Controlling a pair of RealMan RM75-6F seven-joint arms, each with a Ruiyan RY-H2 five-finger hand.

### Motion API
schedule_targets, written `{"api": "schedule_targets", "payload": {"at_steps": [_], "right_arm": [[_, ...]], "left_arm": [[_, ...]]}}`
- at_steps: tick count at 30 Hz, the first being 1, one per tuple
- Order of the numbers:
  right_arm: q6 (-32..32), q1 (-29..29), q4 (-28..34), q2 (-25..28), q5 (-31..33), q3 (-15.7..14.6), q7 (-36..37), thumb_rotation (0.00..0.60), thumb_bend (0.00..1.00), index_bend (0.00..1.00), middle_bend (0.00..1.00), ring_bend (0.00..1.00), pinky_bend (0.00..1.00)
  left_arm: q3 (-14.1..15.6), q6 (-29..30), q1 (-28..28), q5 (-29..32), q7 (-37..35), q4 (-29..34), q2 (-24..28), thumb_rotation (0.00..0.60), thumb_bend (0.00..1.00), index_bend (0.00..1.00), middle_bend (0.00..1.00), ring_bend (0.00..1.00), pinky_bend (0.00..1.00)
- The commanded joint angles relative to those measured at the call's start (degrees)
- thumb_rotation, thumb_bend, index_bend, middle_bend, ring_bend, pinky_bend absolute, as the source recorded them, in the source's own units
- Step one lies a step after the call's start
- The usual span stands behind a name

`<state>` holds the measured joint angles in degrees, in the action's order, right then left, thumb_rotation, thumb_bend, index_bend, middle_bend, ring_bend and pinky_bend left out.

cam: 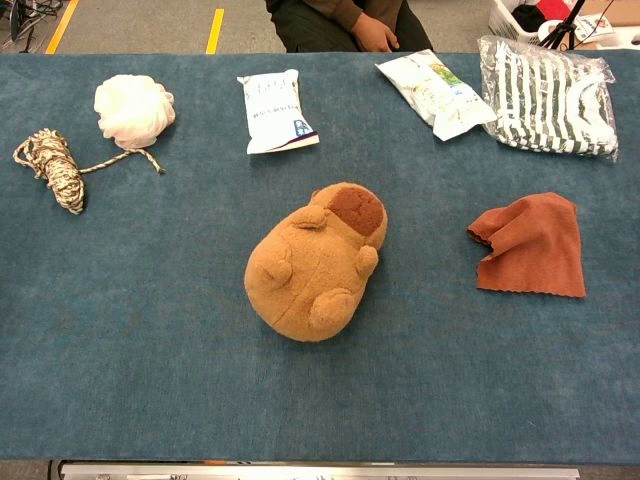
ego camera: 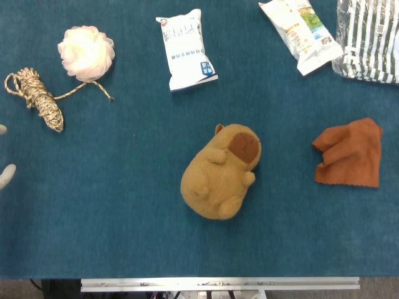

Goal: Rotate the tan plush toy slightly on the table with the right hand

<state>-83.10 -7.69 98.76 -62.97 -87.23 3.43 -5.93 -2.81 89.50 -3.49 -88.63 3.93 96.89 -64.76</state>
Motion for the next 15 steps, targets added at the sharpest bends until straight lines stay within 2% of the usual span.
{"api": "schedule_targets", "payload": {"at_steps": [1, 9, 15], "right_arm": [[0.3, -0.1, 0.0, 0.0, 0.0, 0.0, -0.1, 0.600, 0.39, 0.04, 0.25, 0.13, 0.22], [1.4, -0.9, 0.5, 0.7, -0.9, -0.2, 0.7, 0.600, 0.39, 0.04, 0.25, 0.13, 0.22], [4.8, -3.1, 1.3, 1.4, -2.3, -0.4, 4.0, 0.600, 0.39, 0.04, 0.25, 0.13, 0.22]], "left_arm": [[0.0, 0.0, 0.0, 0.0, 0.0, 0.1, 0.0, 0.600, 0.17, 0.35, 0.23, 0.13, 0.14], [0.0, 0.2, 0.1, -0.1, 0.1, 0.2, 0.0, 0.600, 0.17, 0.35, 0.23, 0.13, 0.14], [0.3, -0.2, -0.1, -0.3, -0.1, 0.5, 0.0, 0.600, 0.17, 0.35, 0.23, 0.13, 0.14]]}}
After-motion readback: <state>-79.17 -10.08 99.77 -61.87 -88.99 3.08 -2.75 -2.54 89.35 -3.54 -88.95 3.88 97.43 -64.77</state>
